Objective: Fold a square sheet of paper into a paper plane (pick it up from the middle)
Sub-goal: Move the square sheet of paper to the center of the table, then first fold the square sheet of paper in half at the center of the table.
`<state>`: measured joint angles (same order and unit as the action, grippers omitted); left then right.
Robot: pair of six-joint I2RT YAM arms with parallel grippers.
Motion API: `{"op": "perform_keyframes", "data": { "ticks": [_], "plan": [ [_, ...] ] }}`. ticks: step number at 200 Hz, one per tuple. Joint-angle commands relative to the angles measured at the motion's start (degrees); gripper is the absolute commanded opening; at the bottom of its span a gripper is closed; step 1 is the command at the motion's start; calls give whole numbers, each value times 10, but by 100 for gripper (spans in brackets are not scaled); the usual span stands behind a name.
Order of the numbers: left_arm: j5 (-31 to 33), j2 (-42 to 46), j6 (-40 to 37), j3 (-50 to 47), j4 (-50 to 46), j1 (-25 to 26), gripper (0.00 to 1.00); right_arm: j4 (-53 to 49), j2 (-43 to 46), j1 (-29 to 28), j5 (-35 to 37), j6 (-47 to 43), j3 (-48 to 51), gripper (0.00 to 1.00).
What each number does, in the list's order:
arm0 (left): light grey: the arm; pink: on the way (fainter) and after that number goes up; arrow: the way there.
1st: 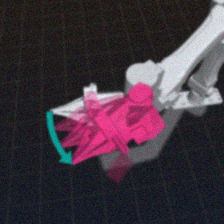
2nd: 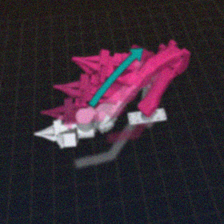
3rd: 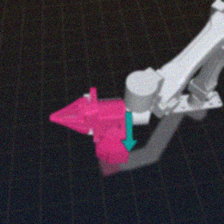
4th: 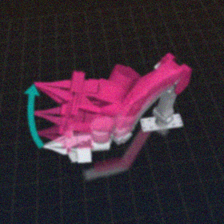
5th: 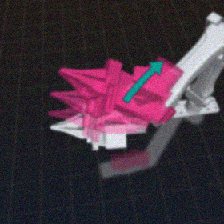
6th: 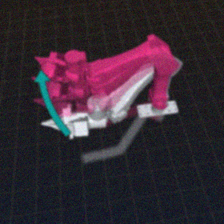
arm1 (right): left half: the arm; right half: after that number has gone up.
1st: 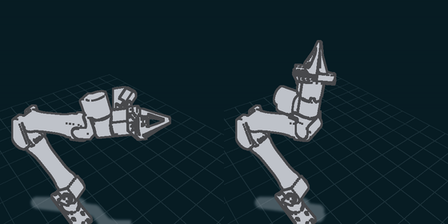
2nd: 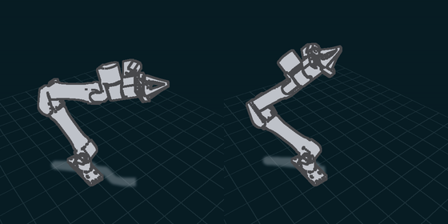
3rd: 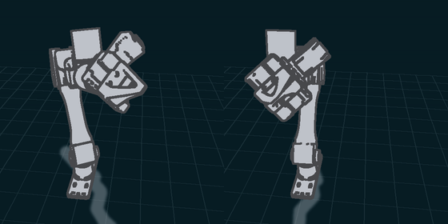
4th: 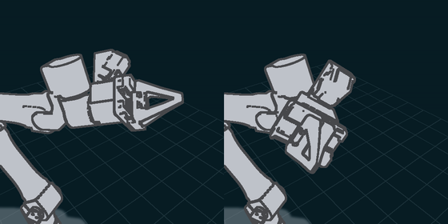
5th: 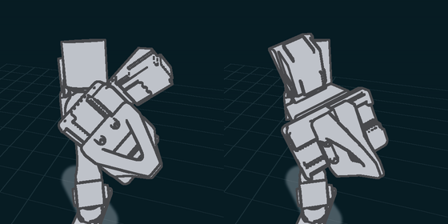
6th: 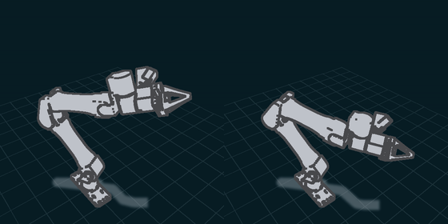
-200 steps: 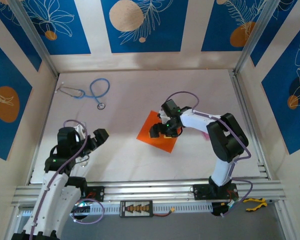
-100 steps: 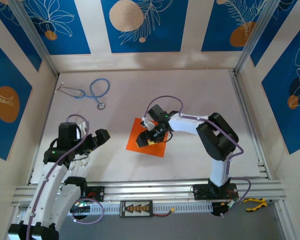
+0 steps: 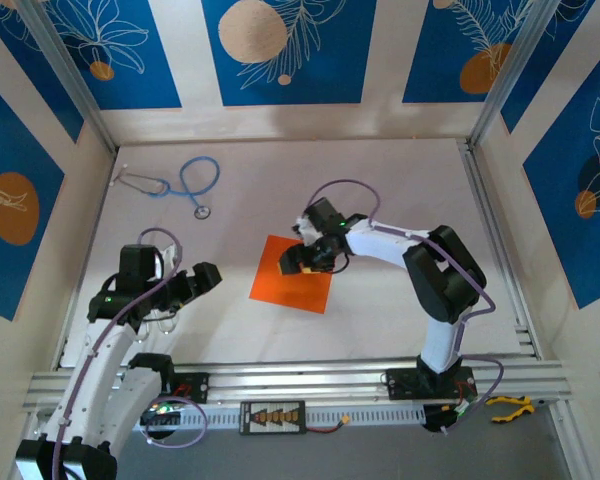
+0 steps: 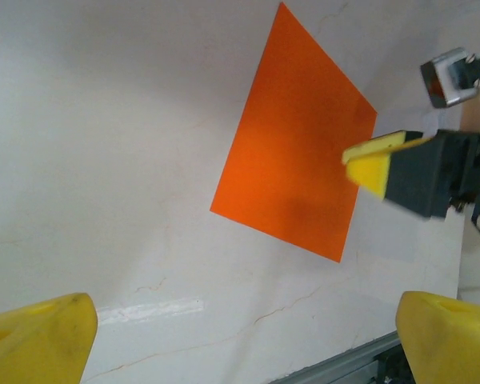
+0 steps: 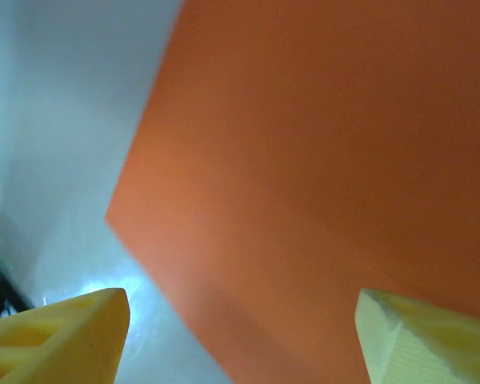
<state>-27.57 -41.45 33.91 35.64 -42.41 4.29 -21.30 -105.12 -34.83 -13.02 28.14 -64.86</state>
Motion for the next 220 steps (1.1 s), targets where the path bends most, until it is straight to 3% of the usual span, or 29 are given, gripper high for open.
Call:
{"op": "perform_keyframes", "data": {
  "ticks": [1, 24, 56, 94, 119, 131, 142, 173, 220],
  "plan": [
    [32, 1, -10, 21, -24, -2, 98, 18, -7, 25, -4, 72, 23, 75],
    [60, 6, -7, 25, -25, -2, 100, -9, -36, 22, -6, 53, -2, 75],
    [172, 26, 44, 22, -40, -3, 100, -27, -72, 0, -12, 5, -34, 75],
    [62, 44, 21, -2, 41, -3, 100, -24, -85, -18, -36, -45, -58, 75],
    [-18, 42, 108, -52, 144, -3, 100, -5, -42, -24, -51, -63, -51, 75],
    [-67, 25, 158, -74, 223, 2, 91, 4, -8, -22, -41, -57, -40, 75],
    [-69, 1, 164, -59, 227, 17, 85, 12, 28, -13, -9, -32, -20, 76],
    [98, -94, 66, 70, 83, 151, 84, 107, 152, 44, -17, 65, 117, 78],
    [273, -360, 42, 238, -33, 327, 79, 99, 284, 77, 22, 100, 219, 83]
  ]
}}
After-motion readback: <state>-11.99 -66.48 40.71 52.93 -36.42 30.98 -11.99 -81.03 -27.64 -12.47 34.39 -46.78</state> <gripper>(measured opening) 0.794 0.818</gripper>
